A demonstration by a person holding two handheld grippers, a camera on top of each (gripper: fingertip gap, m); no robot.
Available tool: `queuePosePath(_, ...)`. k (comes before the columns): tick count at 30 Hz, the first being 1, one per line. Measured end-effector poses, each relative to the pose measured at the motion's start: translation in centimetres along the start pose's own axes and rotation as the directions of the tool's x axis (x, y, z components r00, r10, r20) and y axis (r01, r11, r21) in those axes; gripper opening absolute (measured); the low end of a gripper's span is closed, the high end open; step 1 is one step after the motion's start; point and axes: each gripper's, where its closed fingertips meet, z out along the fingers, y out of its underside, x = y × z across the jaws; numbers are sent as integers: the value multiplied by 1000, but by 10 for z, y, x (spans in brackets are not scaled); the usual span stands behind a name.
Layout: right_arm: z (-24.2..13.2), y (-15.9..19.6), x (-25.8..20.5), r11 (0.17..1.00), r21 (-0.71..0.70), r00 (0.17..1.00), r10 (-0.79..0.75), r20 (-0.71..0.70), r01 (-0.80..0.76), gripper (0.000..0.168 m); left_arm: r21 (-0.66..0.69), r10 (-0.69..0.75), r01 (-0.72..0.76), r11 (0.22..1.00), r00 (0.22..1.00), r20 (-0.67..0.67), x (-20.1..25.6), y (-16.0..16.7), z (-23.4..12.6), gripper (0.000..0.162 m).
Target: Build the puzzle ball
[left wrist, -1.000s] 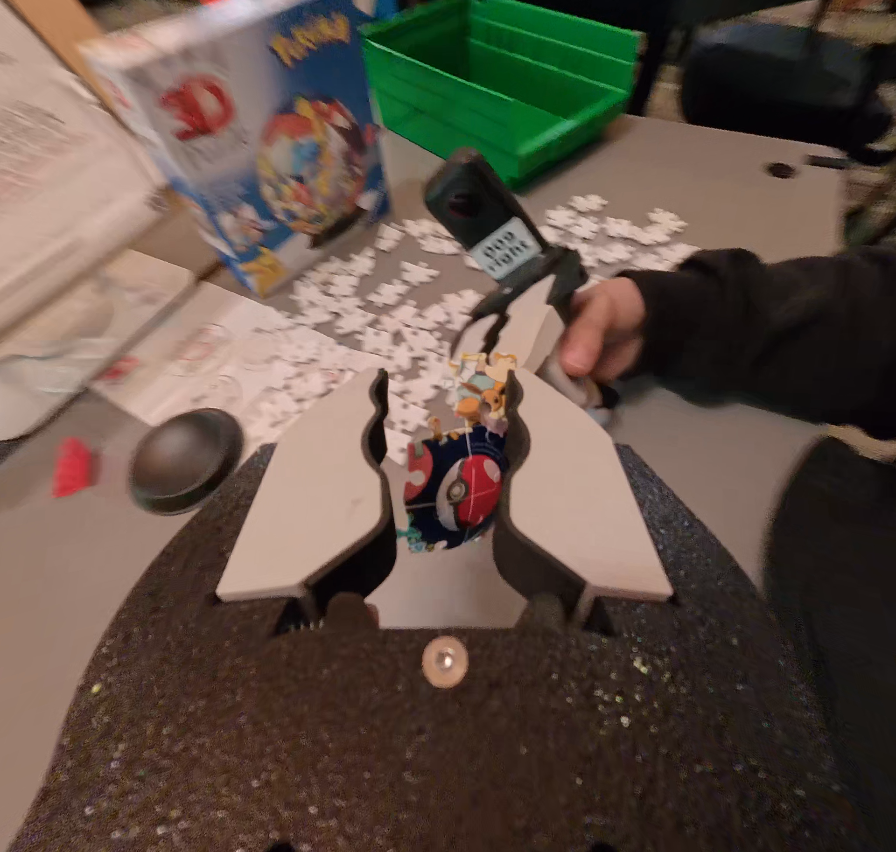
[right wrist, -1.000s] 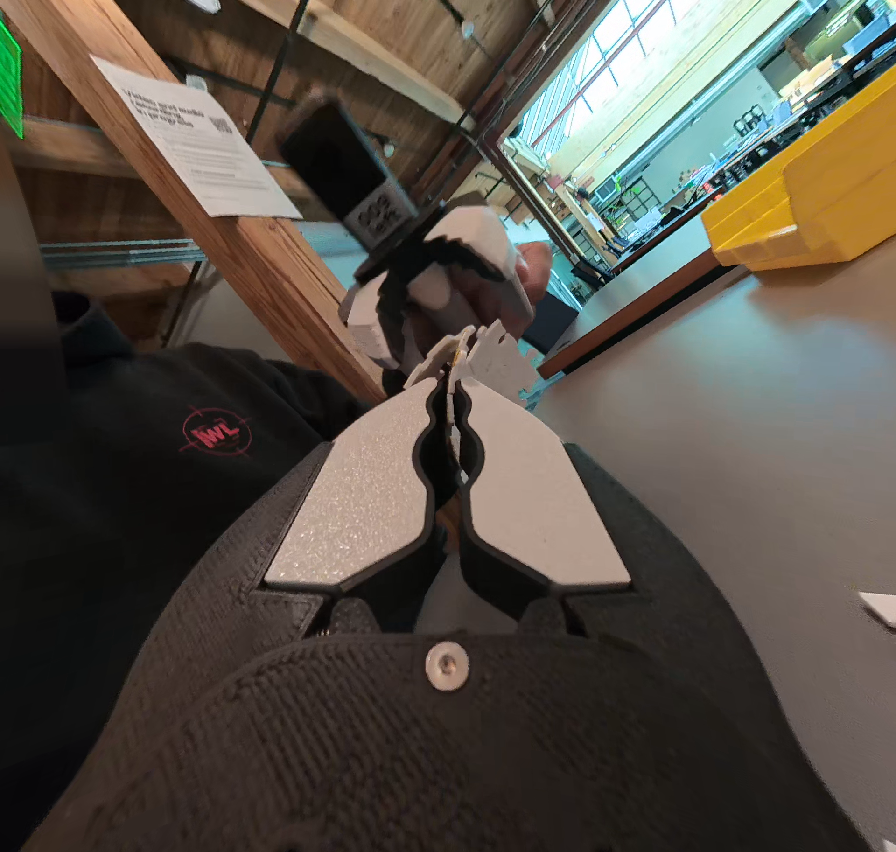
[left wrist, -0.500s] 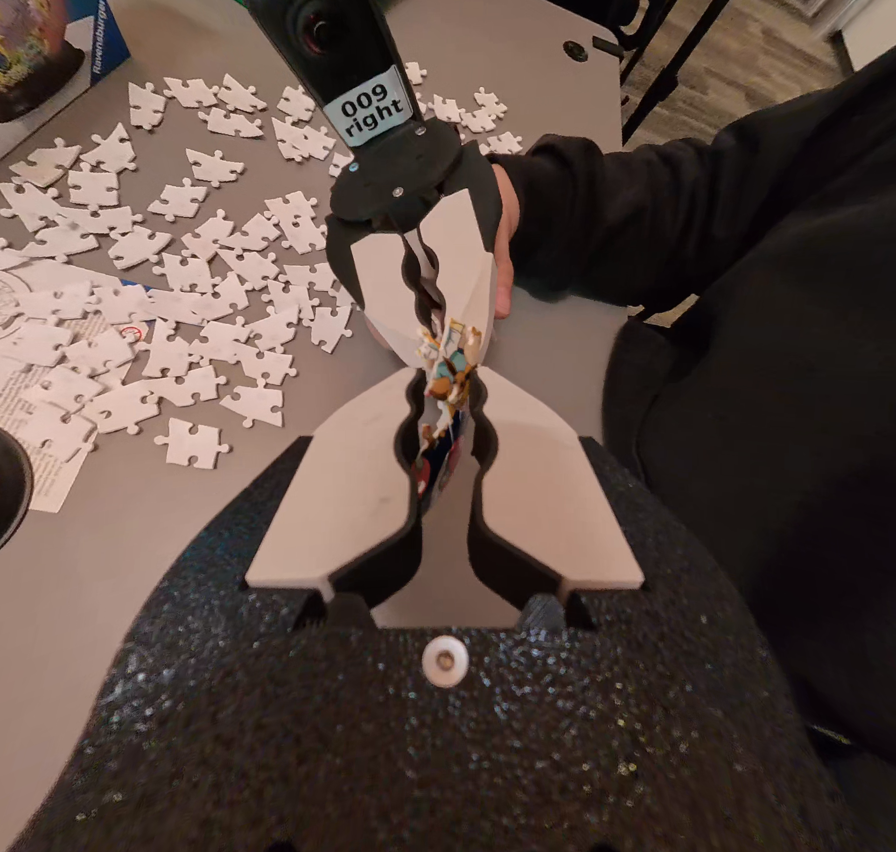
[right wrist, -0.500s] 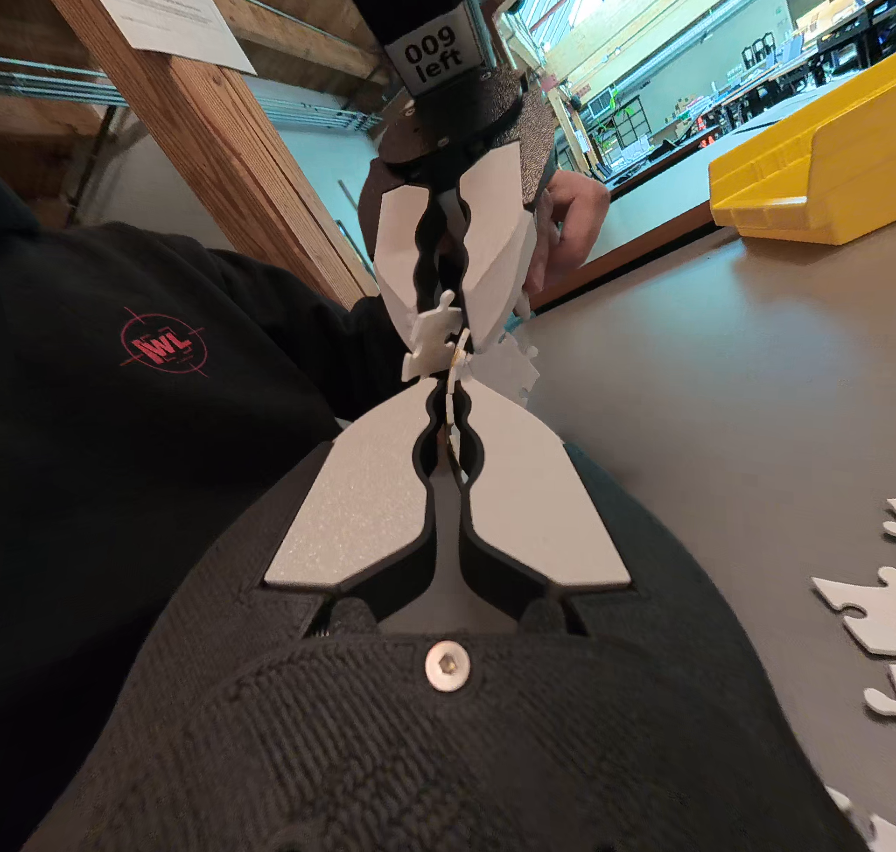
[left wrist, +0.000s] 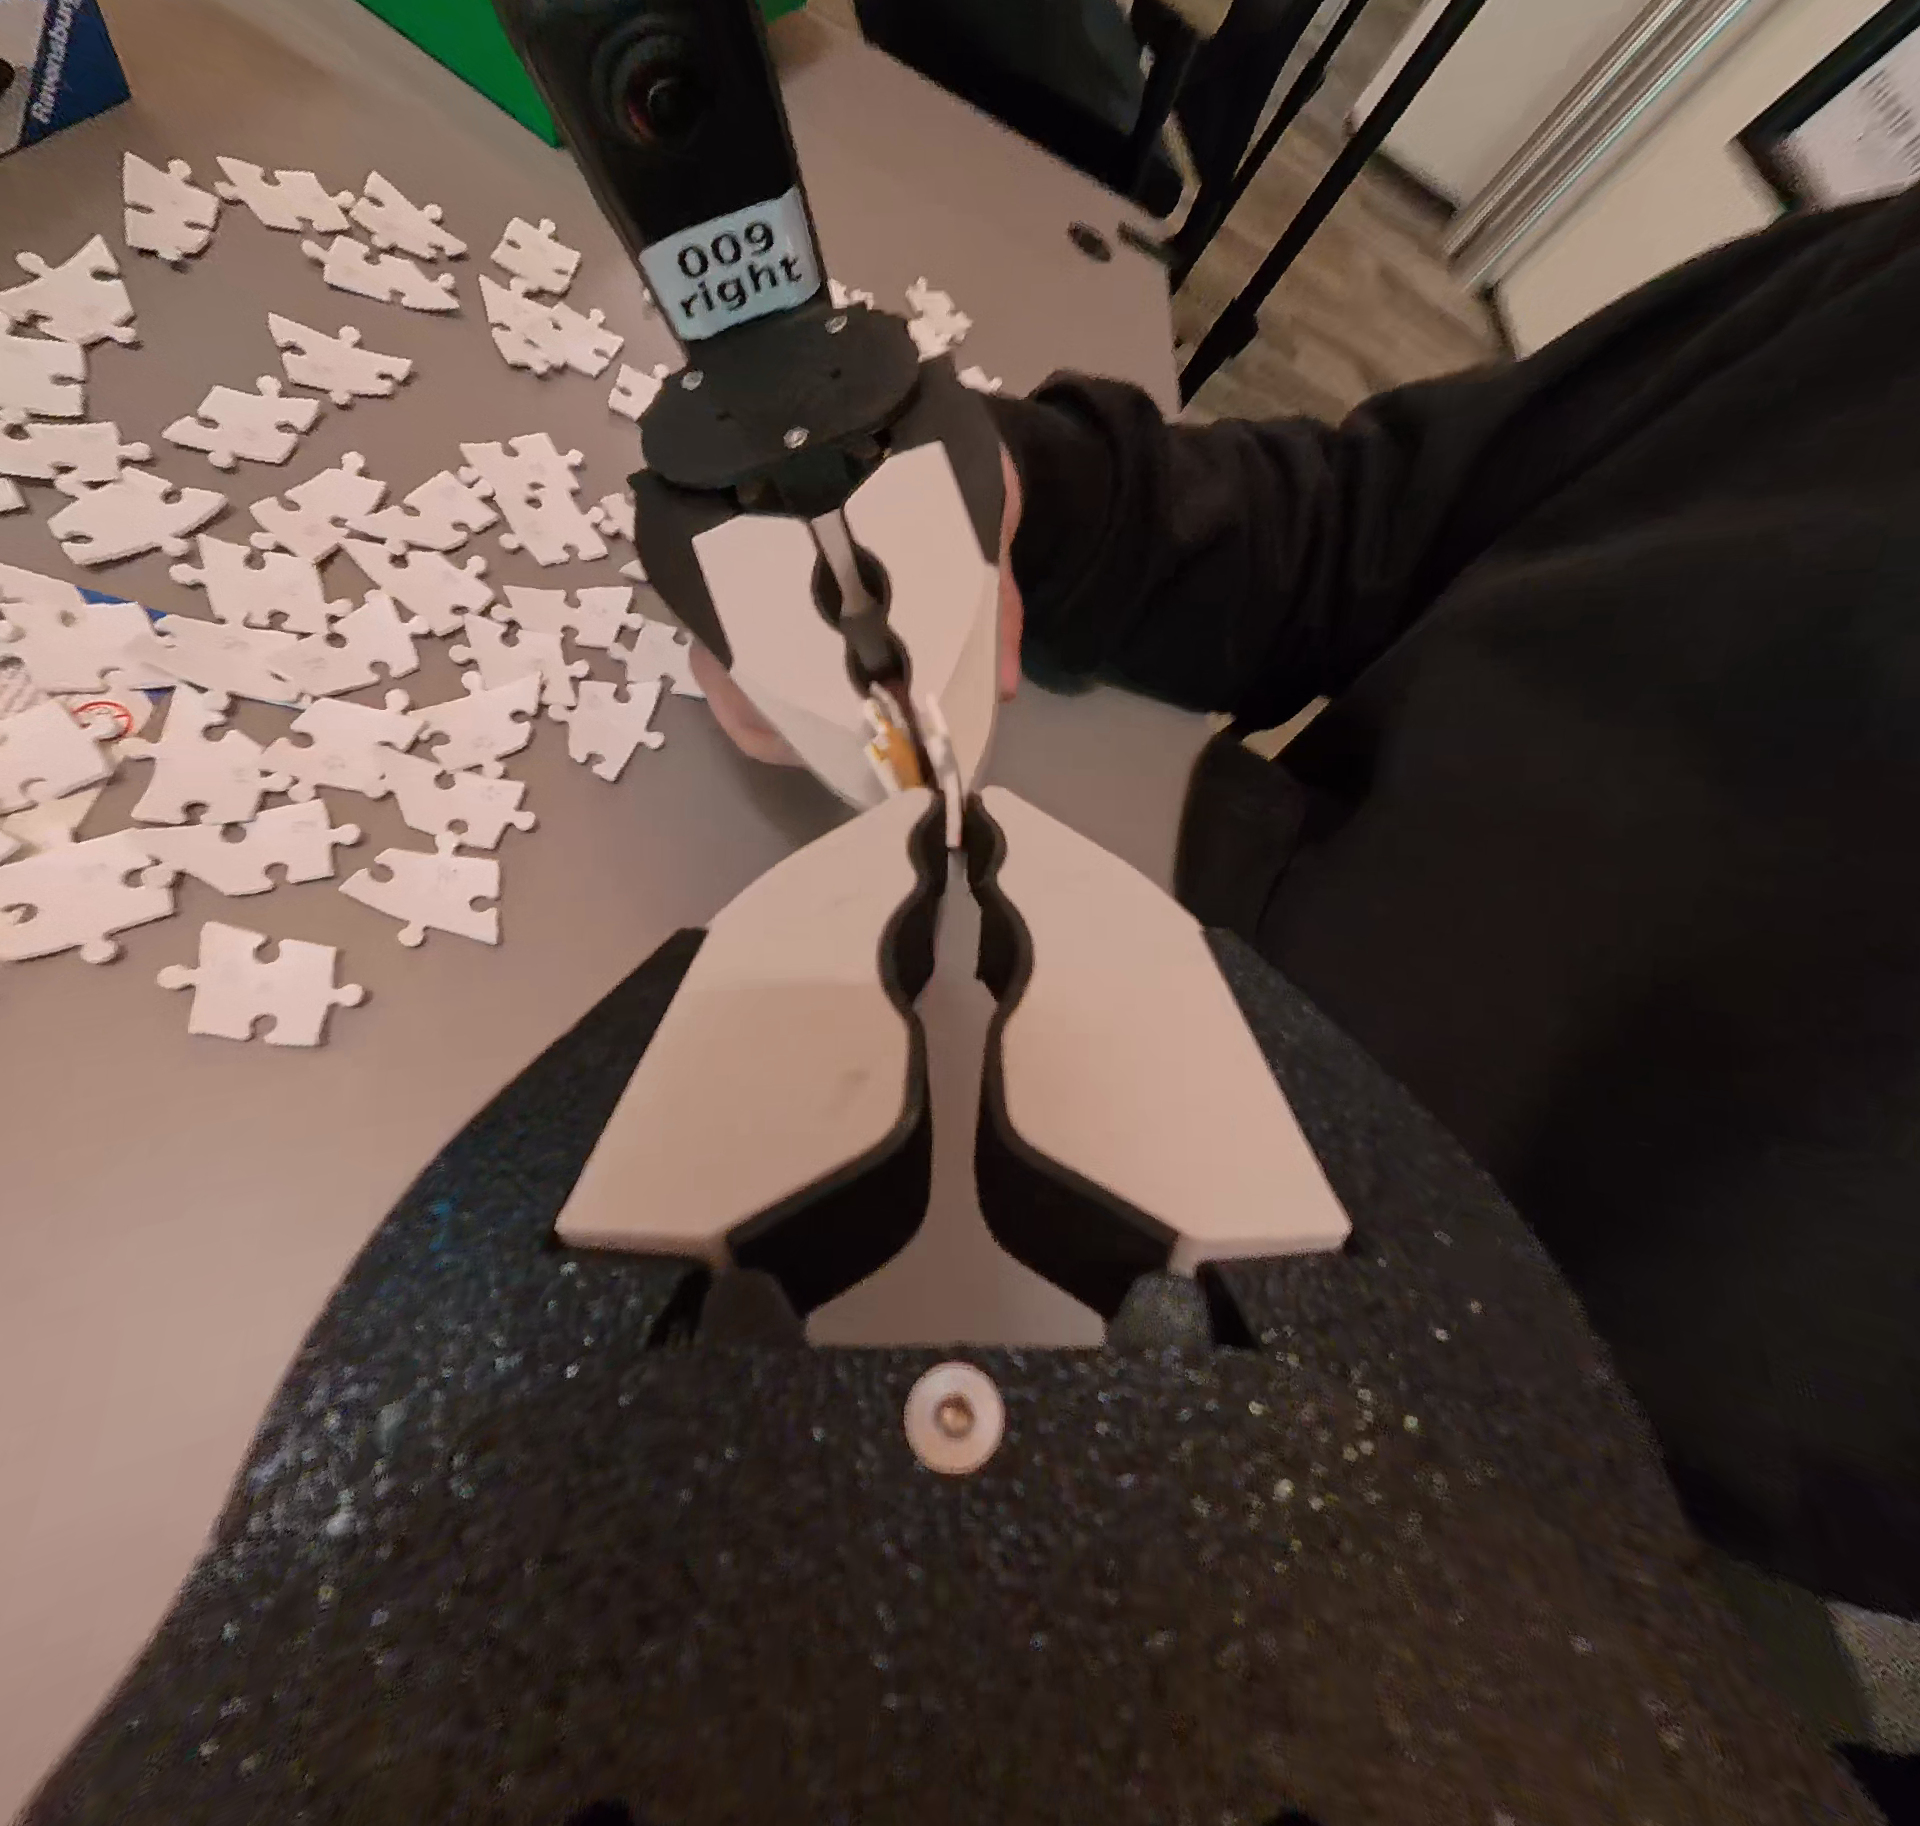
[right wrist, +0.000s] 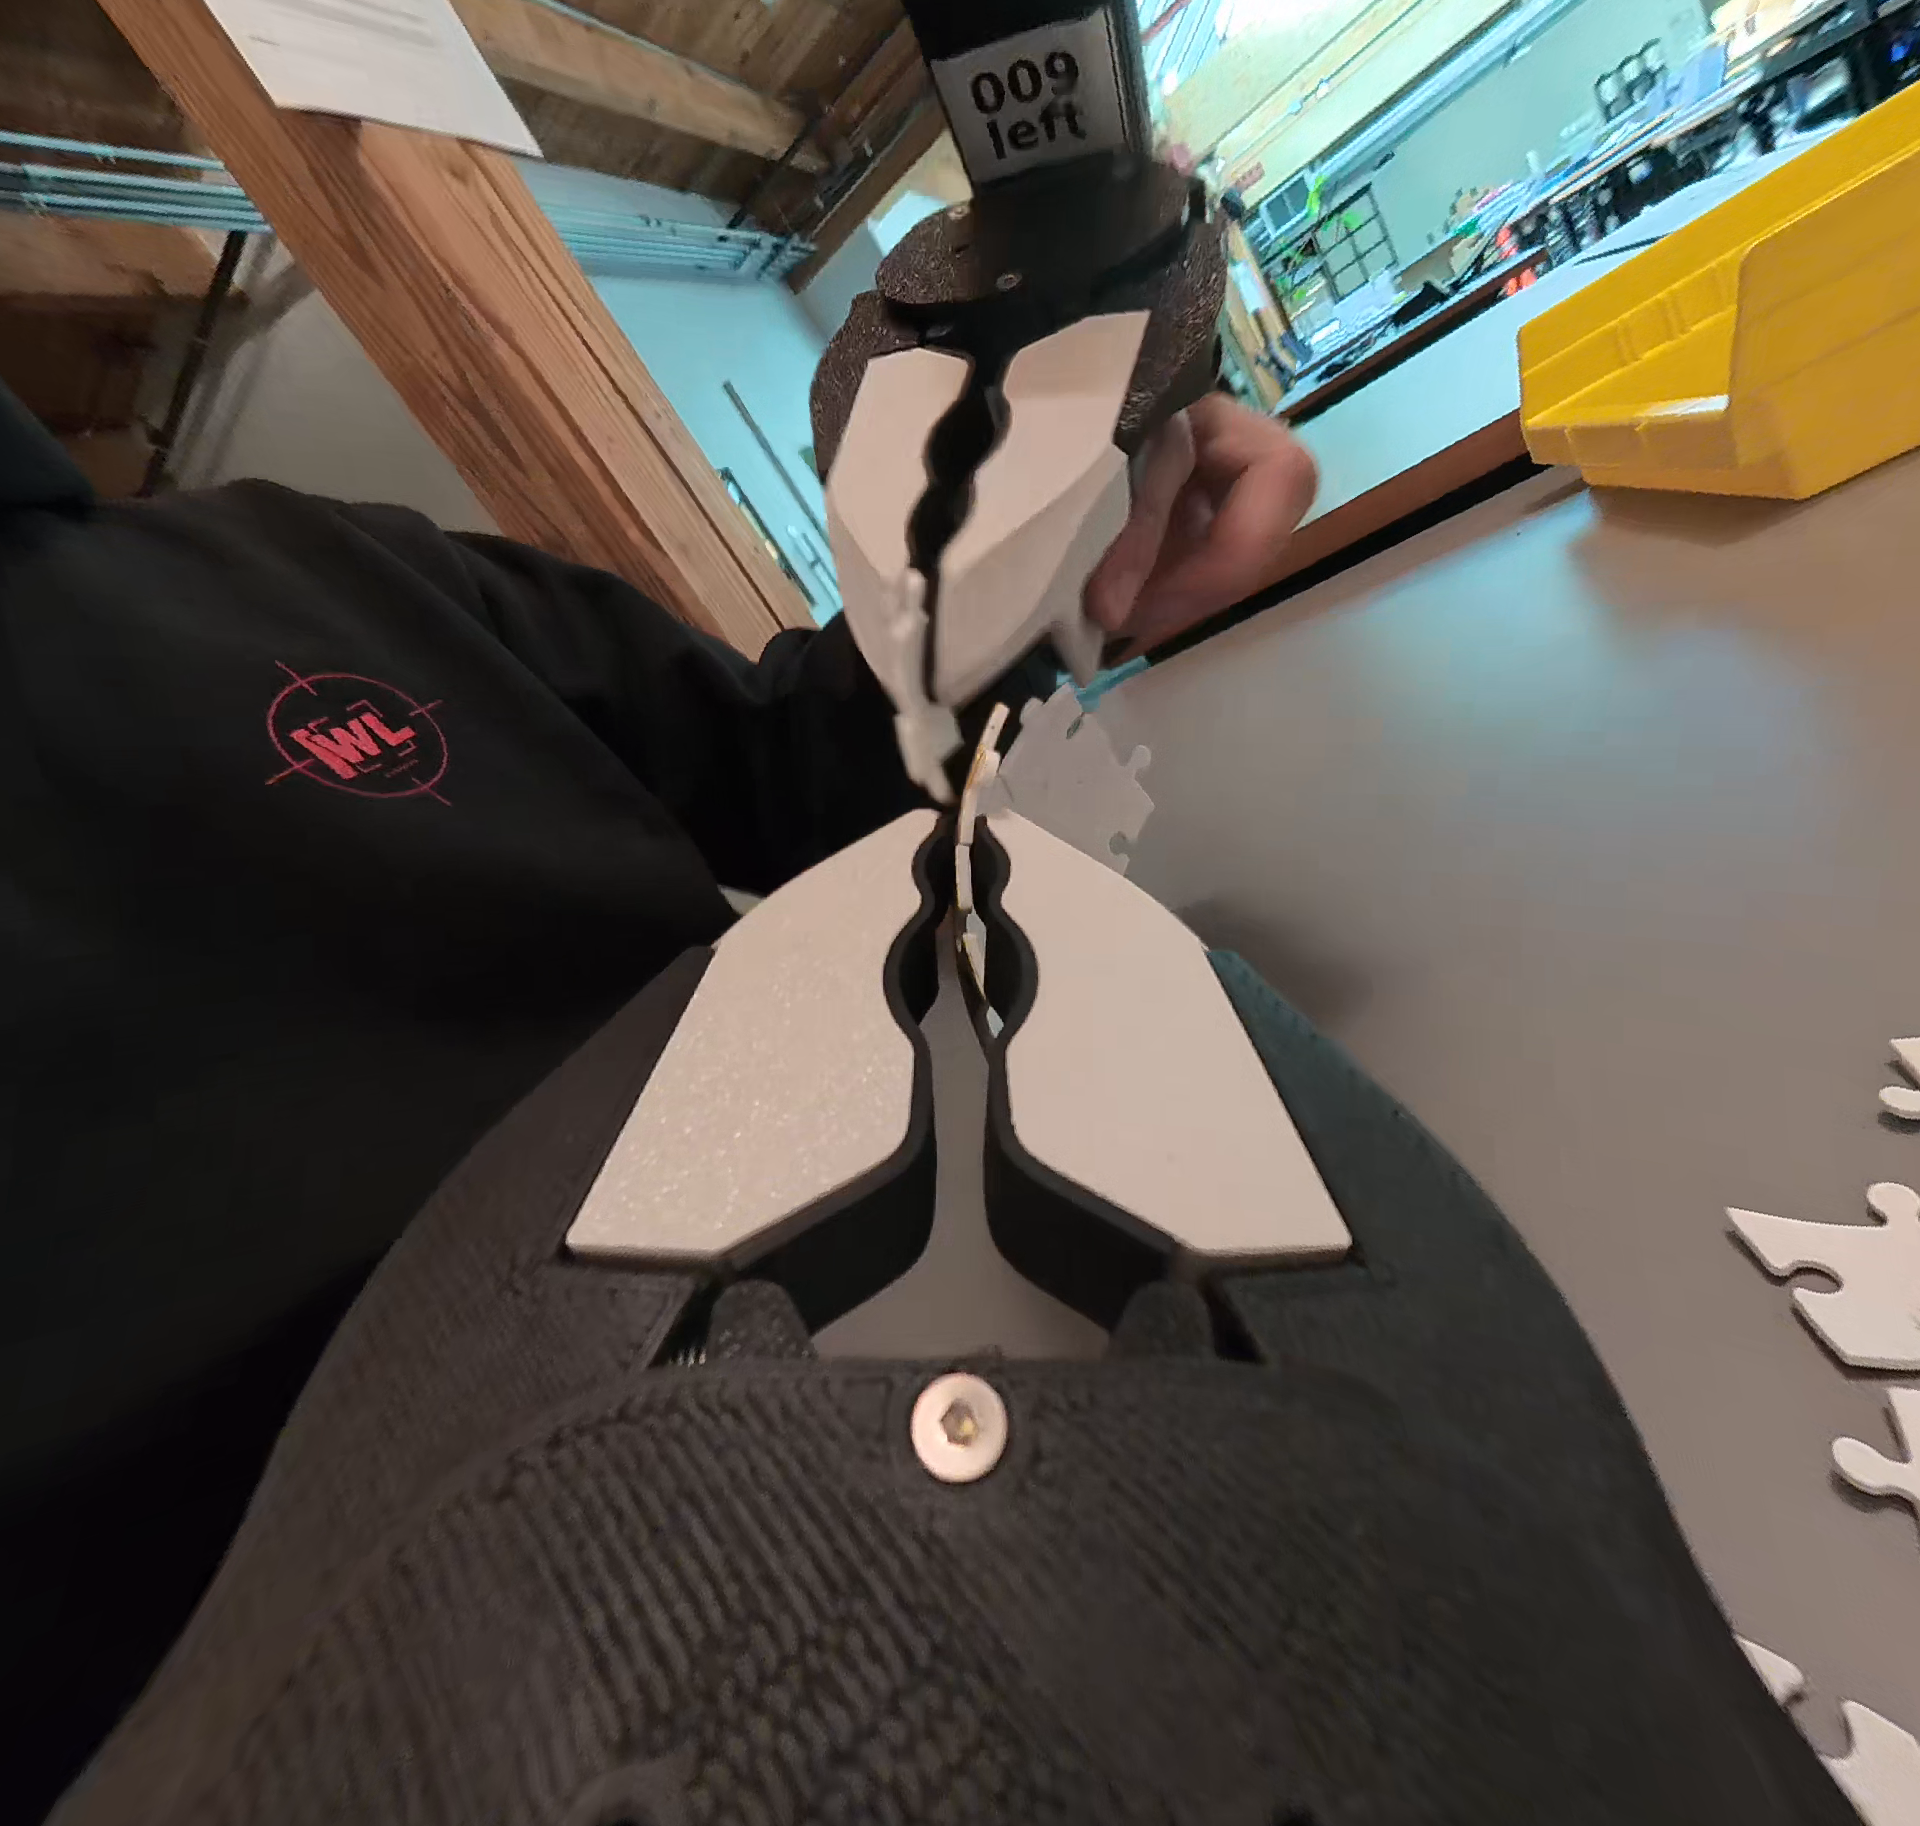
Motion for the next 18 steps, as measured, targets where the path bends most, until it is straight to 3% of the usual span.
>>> queuePosePath(5,1,0,5,1000,10,1000,-13,-24,14,3,180,-136,154,971,985,-105,4,-21,-6,1)
queuePosePath(8,0,-7,5,998,65,1000,3,-16,-2,3,213,-205,216,953,976,-73,-5,-18,-2,1)
queuePosePath(13,-5,-16,6,986,150,997,70,14,-72,3,220,-168,151,964,984,61,-16,-14,-3,2)
queuePosePath(18,-4,-16,4,985,147,995,92,34,-96,3,117,-55,30,993,976,212,-24,-6,-2,14)
